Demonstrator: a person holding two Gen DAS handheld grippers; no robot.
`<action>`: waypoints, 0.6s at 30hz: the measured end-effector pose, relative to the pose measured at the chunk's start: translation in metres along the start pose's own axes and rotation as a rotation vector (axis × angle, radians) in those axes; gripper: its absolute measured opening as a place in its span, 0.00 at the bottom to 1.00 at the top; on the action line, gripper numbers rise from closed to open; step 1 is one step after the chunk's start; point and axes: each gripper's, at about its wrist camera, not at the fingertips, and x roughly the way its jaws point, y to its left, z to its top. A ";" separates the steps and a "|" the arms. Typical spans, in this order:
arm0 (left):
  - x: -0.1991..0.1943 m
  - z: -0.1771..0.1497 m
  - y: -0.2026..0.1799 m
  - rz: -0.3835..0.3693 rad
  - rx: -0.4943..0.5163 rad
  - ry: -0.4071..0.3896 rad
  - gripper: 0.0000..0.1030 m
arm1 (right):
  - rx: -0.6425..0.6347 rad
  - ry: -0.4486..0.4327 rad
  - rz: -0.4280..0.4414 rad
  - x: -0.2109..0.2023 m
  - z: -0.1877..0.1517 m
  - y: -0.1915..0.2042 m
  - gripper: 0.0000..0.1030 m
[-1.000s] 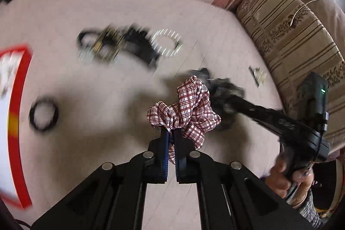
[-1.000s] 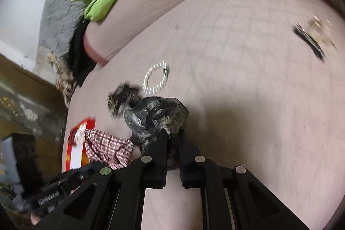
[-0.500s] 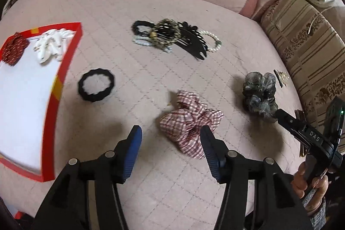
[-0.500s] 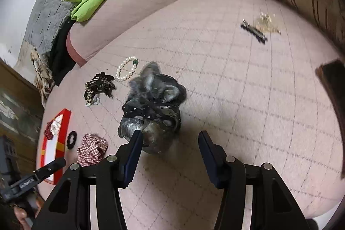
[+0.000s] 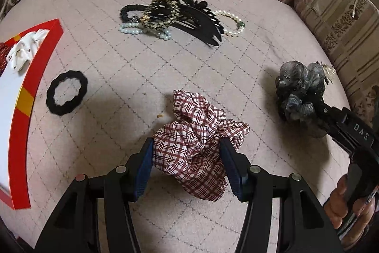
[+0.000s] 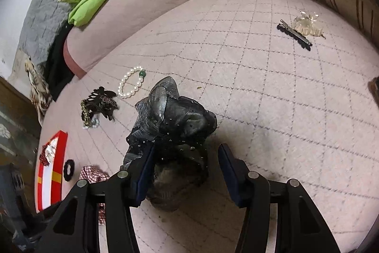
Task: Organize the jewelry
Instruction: 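Grasp red plaid scrunchie with left tool while right tool grasps grey sheer scrunchie, then carry both scrunchies to the tray and release them inside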
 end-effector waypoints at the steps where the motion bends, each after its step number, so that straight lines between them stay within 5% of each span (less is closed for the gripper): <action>1: -0.002 -0.003 0.000 0.002 -0.017 0.001 0.33 | -0.003 -0.001 0.003 0.000 -0.001 0.001 0.41; 2: -0.002 -0.003 0.001 -0.009 -0.022 0.006 0.23 | -0.009 0.010 0.018 0.001 -0.002 0.003 0.28; 3: -0.003 -0.004 0.000 -0.031 -0.032 0.022 0.14 | -0.014 0.028 0.032 0.002 -0.003 0.004 0.27; 18: -0.081 -0.026 0.010 -0.045 -0.070 -0.104 0.13 | -0.043 -0.023 0.115 -0.050 -0.026 0.034 0.22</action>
